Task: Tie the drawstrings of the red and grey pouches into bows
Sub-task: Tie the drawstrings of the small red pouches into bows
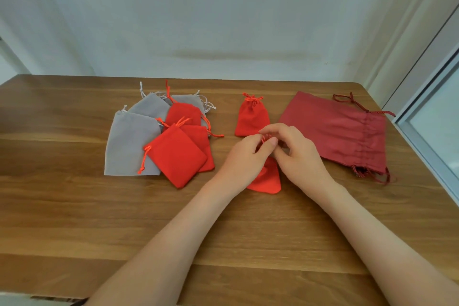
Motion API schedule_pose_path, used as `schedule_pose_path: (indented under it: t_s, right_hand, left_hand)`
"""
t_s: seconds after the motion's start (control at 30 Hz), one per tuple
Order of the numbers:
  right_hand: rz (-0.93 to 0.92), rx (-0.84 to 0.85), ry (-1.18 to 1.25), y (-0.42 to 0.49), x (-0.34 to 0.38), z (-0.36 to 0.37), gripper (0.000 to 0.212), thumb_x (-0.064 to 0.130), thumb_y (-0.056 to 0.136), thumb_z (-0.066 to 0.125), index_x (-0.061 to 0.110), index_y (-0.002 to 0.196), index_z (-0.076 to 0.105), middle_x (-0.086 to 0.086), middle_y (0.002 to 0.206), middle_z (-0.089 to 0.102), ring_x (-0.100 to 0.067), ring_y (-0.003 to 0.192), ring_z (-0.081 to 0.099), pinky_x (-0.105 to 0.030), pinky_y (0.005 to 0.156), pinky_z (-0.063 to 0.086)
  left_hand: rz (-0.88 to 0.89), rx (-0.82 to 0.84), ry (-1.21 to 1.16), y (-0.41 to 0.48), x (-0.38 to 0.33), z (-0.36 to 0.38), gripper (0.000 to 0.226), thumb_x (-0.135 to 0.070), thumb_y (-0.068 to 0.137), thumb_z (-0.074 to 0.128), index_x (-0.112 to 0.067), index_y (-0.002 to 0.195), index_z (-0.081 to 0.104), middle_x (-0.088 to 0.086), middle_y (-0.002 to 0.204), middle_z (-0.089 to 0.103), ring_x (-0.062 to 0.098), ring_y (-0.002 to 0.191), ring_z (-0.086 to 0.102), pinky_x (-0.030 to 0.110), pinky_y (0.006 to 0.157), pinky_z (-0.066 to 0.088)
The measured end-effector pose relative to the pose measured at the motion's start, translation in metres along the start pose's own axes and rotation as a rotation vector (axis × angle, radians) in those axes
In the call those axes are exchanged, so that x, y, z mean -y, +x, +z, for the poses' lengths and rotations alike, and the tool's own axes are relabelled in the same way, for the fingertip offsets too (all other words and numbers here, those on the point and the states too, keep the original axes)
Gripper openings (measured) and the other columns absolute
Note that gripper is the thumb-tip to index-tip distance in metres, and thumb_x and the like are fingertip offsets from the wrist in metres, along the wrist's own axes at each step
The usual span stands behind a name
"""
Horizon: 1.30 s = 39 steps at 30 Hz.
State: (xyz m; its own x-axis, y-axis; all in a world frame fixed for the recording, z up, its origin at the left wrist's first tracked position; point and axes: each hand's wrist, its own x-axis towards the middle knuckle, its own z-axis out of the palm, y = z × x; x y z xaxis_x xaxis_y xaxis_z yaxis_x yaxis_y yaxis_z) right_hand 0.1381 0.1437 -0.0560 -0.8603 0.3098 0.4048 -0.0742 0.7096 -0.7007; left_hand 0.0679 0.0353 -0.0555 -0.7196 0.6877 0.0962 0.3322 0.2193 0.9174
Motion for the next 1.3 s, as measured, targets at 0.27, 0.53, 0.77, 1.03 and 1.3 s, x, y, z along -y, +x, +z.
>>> schedule_pose_path:
  t_s: [0.27, 0.53, 0.77, 1.03, 1.3]
  right_hand:
    - [0.059, -0.062, 0.107, 0.001, 0.003, 0.001, 0.013, 0.004, 0.088, 0.061, 0.016, 0.091, 0.059, 0.007, 0.086, 0.066, -0.005, 0.085, 0.062, -0.015, 0.072, 0.045]
    - [0.059, -0.081, 0.122, 0.001, 0.006, 0.002, 0.023, 0.003, 0.089, 0.059, 0.022, 0.099, 0.048, 0.006, 0.081, 0.066, -0.007, 0.083, 0.061, -0.017, 0.072, 0.044]
    - [0.276, -0.006, 0.353, 0.003, 0.009, -0.001, 0.014, 0.008, 0.090, 0.060, 0.013, 0.102, 0.055, 0.007, 0.071, 0.068, 0.003, 0.072, 0.062, -0.009, 0.071, 0.042]
    - [0.419, 0.153, 0.651, 0.005, 0.011, -0.008, 0.009, 0.004, 0.088, 0.060, 0.006, 0.085, 0.068, 0.003, 0.070, 0.067, 0.000, 0.060, 0.057, -0.011, 0.060, 0.043]
    - [0.429, 0.208, 0.663, 0.007, 0.009, -0.009, 0.009, 0.012, 0.090, 0.060, 0.009, 0.085, 0.067, 0.004, 0.069, 0.061, -0.001, 0.059, 0.050, -0.011, 0.057, 0.040]
  left_hand:
    - [-0.111, -0.138, -0.279, 0.004, 0.001, 0.000, 0.044, -0.024, 0.100, 0.044, -0.017, 0.057, 0.047, -0.004, 0.058, 0.048, 0.014, 0.063, 0.043, 0.032, 0.066, 0.032]
    - [-0.163, -0.101, -0.490, 0.006, 0.001, -0.004, 0.037, -0.014, 0.096, 0.052, -0.016, 0.059, 0.059, 0.007, 0.068, 0.060, 0.015, 0.063, 0.054, 0.027, 0.065, 0.042]
    - [-0.179, -0.120, -0.590, 0.004, -0.003, -0.007, 0.033, -0.013, 0.095, 0.055, -0.013, 0.062, 0.060, 0.001, 0.062, 0.059, 0.010, 0.059, 0.054, 0.023, 0.063, 0.043]
    - [-0.118, -0.222, -0.603, 0.003, -0.005, -0.006, 0.037, -0.010, 0.092, 0.057, -0.008, 0.056, 0.052, 0.003, 0.067, 0.058, 0.004, 0.072, 0.060, 0.014, 0.067, 0.046]
    - [-0.156, -0.170, -0.698, 0.004, -0.006, -0.008, 0.036, -0.011, 0.092, 0.058, -0.006, 0.058, 0.050, 0.003, 0.066, 0.063, 0.007, 0.068, 0.061, 0.019, 0.064, 0.049]
